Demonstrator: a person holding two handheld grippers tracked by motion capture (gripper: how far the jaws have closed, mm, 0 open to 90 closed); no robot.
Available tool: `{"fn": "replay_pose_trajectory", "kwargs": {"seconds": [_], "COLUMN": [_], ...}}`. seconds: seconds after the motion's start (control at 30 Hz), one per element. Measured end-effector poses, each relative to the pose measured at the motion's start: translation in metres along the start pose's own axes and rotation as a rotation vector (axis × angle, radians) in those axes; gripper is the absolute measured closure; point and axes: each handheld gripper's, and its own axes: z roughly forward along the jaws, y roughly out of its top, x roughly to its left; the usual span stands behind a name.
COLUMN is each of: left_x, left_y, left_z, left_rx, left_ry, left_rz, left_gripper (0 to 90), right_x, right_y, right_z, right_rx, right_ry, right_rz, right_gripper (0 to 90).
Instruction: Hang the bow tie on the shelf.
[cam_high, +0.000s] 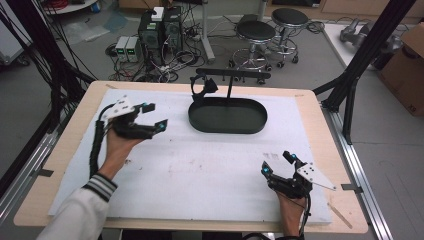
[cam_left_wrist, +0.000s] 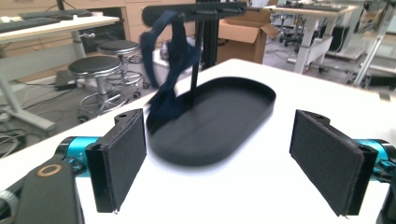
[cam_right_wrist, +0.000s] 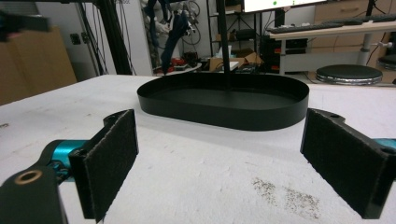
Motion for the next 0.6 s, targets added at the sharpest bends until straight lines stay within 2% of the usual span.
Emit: {"fn": "replay_pose_trajectory", "kwargs": {"seconds": [0.03,0.07,0.1,0.13,0.17,0.3,0.33,0.4,0.43,0.47,0.6], "left_x": [-0.003,-0.005,-0.005,-0.005,-0.005,-0.003,-0.003,-0.004,-0.005,-0.005,-0.012], "left_y": [-0.009,-0.014,-0.014,-0.025,-0.025,-0.051,-0.064,-0.07,-0.08,-0.08,-0.097], "left_z": [-0.026,-0.038,-0.038,-0.061,-0.061,-0.095,-0.107,-0.112,-0.12,-0.12,-0.125], "left_rx": [-0.014,-0.027,-0.027,-0.053,-0.053,-0.066,-0.053,-0.055,-0.062,-0.062,-0.084], "left_ry": [0.022,0.041,0.041,0.076,0.076,0.108,0.12,0.126,0.137,0.137,0.167], "left_rz": [0.018,0.031,0.031,0.027,0.027,-0.004,-0.014,-0.013,-0.022,-0.022,-0.027], "left_gripper": [18.7,18.7,18.7,18.7,18.7,18.5,18.4,18.4,18.2,18.1,17.7], "right_x": [0.0,0.0,0.0,0.0,0.001,0.001,0.001,0.001,0.001,0.001,0.001], "right_y": [0.0,0.0,0.0,0.0,0.0,0.0,0.0,0.0,0.0,0.0,0.0], "right_z": [0.0,0.0,0.0,0.0,0.0,0.0,0.0,0.0,0.0,0.0,0.0], "right_rx": [-0.001,-0.003,-0.004,-0.004,-0.005,-0.01,-0.01,-0.008,-0.005,-0.005,-0.003], "right_ry": [0.0,0.0,-0.002,-0.003,-0.005,-0.011,-0.011,-0.013,-0.013,-0.013,-0.016], "right_rz": [0.004,0.005,0.001,-0.002,-0.001,-0.012,-0.012,-0.004,-0.002,-0.002,-0.009], "right_gripper": [10.2,10.2,10.2,10.2,10.2,10.2,10.2,10.2,10.2,10.2,10.2]}}
